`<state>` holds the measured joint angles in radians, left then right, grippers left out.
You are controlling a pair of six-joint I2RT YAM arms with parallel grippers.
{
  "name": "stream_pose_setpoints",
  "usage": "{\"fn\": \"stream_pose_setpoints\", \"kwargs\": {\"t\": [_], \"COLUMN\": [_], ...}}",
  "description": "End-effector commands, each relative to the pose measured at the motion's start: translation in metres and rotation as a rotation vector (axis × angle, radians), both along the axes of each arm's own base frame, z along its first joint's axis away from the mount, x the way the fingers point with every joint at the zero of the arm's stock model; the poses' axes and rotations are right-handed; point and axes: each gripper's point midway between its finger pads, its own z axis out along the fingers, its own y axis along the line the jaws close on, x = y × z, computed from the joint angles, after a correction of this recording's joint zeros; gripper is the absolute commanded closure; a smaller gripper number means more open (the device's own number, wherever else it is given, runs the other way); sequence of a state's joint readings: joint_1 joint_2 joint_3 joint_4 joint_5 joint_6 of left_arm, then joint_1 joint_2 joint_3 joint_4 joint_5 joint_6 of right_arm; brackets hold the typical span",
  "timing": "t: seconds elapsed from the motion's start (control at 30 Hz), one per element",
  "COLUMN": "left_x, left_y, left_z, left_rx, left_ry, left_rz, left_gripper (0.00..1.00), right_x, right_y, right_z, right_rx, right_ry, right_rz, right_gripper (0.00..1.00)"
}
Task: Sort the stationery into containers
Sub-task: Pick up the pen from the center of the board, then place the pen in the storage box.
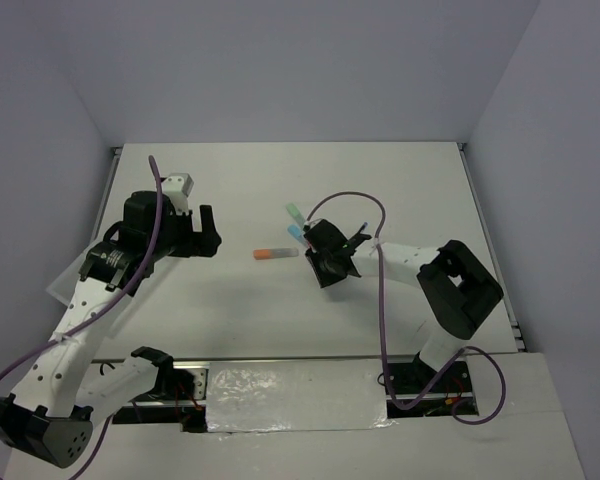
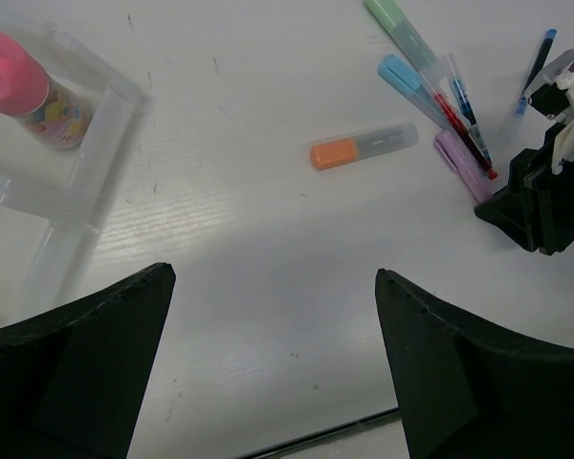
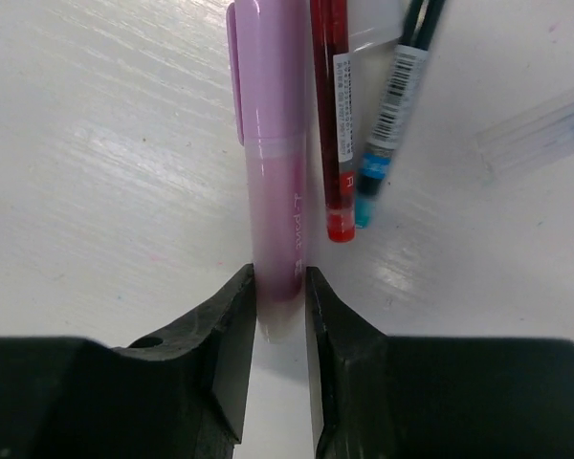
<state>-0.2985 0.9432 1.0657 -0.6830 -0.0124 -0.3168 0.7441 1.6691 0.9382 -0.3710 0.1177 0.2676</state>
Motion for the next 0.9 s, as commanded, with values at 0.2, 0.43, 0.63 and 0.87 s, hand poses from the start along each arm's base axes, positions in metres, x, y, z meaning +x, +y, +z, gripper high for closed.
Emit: {"fn": "stream_pose_setpoints", "kwargs": {"t": [0.2, 0.43, 0.63, 0.87], "left_x": [-0.003, -0.024, -0.038, -0.038], "left_y": [-0.033, -0.097, -0.111, -0.115], "left_z": [0.017, 0.031, 0.044, 0.048], "left_rx": [-0.22, -0.57, -0.655, -0.682], "left_ry": [-0.033, -0.053, -0.067, -0.07], "left_rz": [-0.056, -0.328, -0.421, -0.439], "left_gripper": [0.01, 0.01, 0.01, 0.01], "right_x": [-0.047, -0.068, -0.072, -0.1], "right_y": [0.069, 0.119, 0.138, 0.154], "right_z": [0.042, 0.141, 0.227, 0.281], "right_rx": [0.265, 0.666, 0.93, 1.119], "right_ry": [0.024, -0.024, -0.124, -0.101], "right_rz": [0.219, 0.344, 0.379, 0.529], "right_gripper": [0.91, 0.91, 0.9, 0.89]}}
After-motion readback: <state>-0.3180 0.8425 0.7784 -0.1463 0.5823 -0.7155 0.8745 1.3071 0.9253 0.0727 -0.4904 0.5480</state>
